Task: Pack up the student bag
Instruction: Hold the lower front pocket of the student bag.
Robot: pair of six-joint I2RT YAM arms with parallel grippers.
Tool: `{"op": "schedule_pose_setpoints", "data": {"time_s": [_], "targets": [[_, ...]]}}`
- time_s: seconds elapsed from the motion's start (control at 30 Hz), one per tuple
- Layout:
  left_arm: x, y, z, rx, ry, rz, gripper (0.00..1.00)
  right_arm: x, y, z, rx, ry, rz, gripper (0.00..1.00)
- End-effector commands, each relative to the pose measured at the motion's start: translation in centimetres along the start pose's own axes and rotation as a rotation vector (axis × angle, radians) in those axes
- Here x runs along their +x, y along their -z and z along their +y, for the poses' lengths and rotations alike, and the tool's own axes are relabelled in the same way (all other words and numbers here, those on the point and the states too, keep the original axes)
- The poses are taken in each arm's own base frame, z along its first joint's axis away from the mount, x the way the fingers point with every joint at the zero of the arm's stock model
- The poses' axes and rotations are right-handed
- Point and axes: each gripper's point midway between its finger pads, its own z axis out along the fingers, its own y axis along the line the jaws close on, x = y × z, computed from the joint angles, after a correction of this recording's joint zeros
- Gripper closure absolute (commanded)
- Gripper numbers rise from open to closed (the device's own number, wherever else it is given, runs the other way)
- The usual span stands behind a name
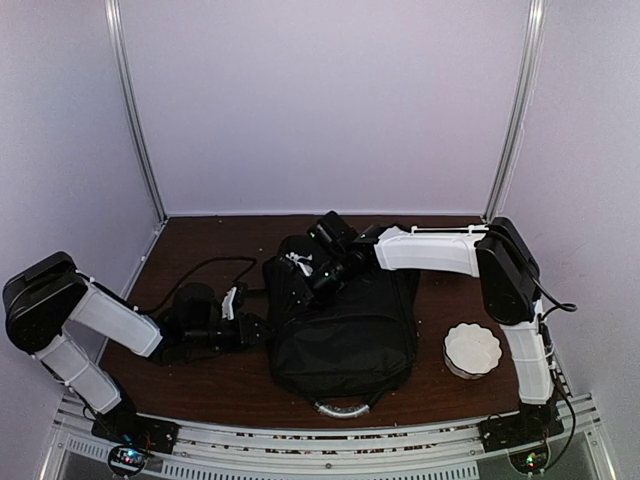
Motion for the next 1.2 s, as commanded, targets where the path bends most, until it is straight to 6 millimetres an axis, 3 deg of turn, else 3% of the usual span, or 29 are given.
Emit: {"op": "schedule_pose_setpoints", "data": {"time_s": [0.0,0.27,0.5,1.17], "targets": [[-0.8,0.2,-1.8,0.077,-0.034,-0.031,0.6,-0.1,0.1,-0.3,0.005,0.011,-0.007,0.88],[-0.7,0.4,-1.7,0.061,-0.045,-0.027,0.6,1.6,0.7,-1.0,0.05,0.02,0.02,0.76],[-0.6,0.5,-1.5,0.052,-0.05,-0.022,0.6,1.6,1.6,-2.2,0.096,0.018,0.017,0.72],[-0.8,0.5,-2.4,0.084,-0.079,-0.02,0.58,1.8,2.5,-2.5,0.127,0.046,0.006,0.75]]}}
